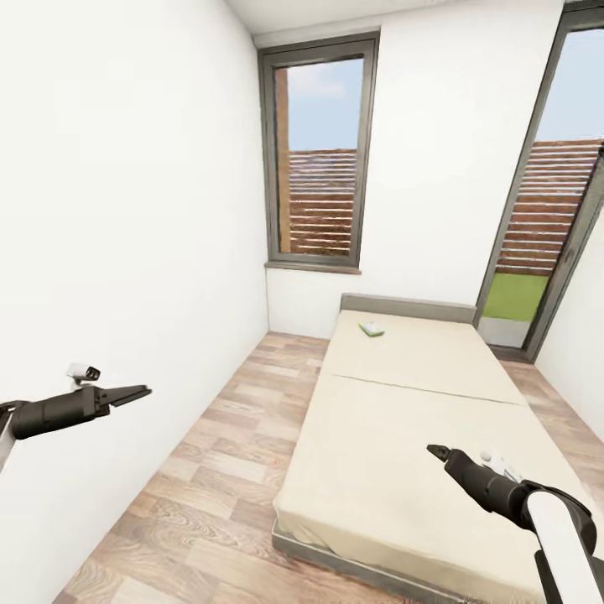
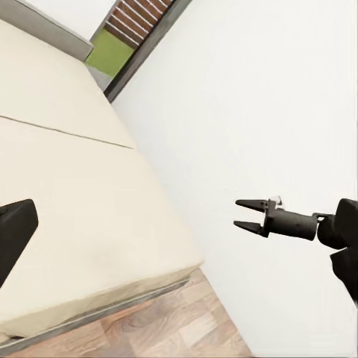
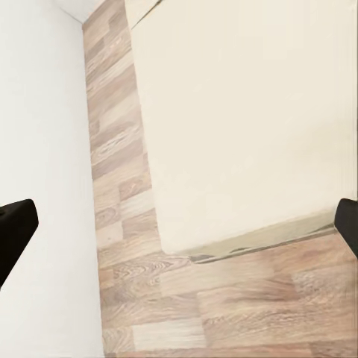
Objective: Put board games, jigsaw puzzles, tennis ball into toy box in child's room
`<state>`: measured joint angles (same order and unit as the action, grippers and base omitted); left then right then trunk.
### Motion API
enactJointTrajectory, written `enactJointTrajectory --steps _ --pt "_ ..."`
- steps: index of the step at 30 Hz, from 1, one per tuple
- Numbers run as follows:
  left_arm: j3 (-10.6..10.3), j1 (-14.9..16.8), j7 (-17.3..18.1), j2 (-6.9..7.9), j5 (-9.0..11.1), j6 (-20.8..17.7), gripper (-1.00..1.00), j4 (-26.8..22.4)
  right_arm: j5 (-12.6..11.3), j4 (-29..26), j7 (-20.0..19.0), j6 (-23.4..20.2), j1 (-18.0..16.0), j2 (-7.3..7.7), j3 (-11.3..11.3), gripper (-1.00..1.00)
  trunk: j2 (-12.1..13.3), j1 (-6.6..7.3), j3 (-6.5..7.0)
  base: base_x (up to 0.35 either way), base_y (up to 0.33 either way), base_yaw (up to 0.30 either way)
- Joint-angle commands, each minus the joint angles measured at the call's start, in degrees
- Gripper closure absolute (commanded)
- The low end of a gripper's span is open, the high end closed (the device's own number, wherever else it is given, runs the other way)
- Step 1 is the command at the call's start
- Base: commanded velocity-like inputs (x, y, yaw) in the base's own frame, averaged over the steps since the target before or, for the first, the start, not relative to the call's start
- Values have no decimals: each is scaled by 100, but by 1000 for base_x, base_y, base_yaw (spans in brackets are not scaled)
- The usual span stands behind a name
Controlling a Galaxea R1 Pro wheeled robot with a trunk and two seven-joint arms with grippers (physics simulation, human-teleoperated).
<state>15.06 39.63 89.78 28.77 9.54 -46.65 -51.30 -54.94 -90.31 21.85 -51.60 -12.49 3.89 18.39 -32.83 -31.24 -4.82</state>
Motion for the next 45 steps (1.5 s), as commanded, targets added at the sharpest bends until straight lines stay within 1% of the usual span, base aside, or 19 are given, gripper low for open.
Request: enactJointTrajectory --steps 1,2,4,8,9,14,15,21,22,33,40,45 --pt "-34 5 22 -65 -5 -67 -100 -2 -61 -4 56 -17 -6 -1 1 -100 -11 -2 -11 0 0 -285" --pt "-114 7 22 -184 -16 -75 -100 -2 -64 -4 56 -19 -4 -1 0 -100 -11 -2 -11 0 0 -285" --pt "-211 11 22 -275 -31 -77 -100 -1 -66 -4 56 -18 -2 -2 -1 -100 -11 -2 -11 0 0 -285" --pt "-423 27 22 -378 -113 -85 -100 6 -69 -4 56 -20 0 -2 -2 -100 -11 -2 -11 0 0 -285" --pt "-446 30 22 -388 -128 -88 -100 8 -69 -4 56 -21 0 -1 -2 -100 -11 -2 -11 0 0 -285" --pt "-515 40 -17 -417 -190 -85 -100 13 -70 -3 58 -24 0 0 -2 -100 -11 -2 -11 0 0 -285" --pt "-530 42 -111 -426 -201 -77 -100 12 -70 -3 57 -24 0 -1 -2 -100 -11 -2 -11 0 0 -285" --pt "-555 44 -368 -439 -217 -67 -100 8 -70 -3 60 -25 1 -2 -9 -100 -11 -2 -11 0 0 -285" --pt "-559 45 -463 -440 -219 -66 -100 7 -70 -3 62 -25 1 -2 -10 -100 -11 -2 -11 0 0 -285" --pt "-544 45 -954 -436 -224 -64 -100 -2 -70 -1 64 -18 1 -9 -26 -100 -11 -2 -13 44 0 -280" --pt "-526 45 -1119 -420 -219 -61 -100 -2 -70 -1 58 -10 7 -19 -43 -100 -11 -2 -17 133 0 -115" --pt "-505 45 -1133 -395 -217 -53 -100 -2 -70 1 56 -8 9 -38 -51 -100 -11 -2 -17 35 0 -30"
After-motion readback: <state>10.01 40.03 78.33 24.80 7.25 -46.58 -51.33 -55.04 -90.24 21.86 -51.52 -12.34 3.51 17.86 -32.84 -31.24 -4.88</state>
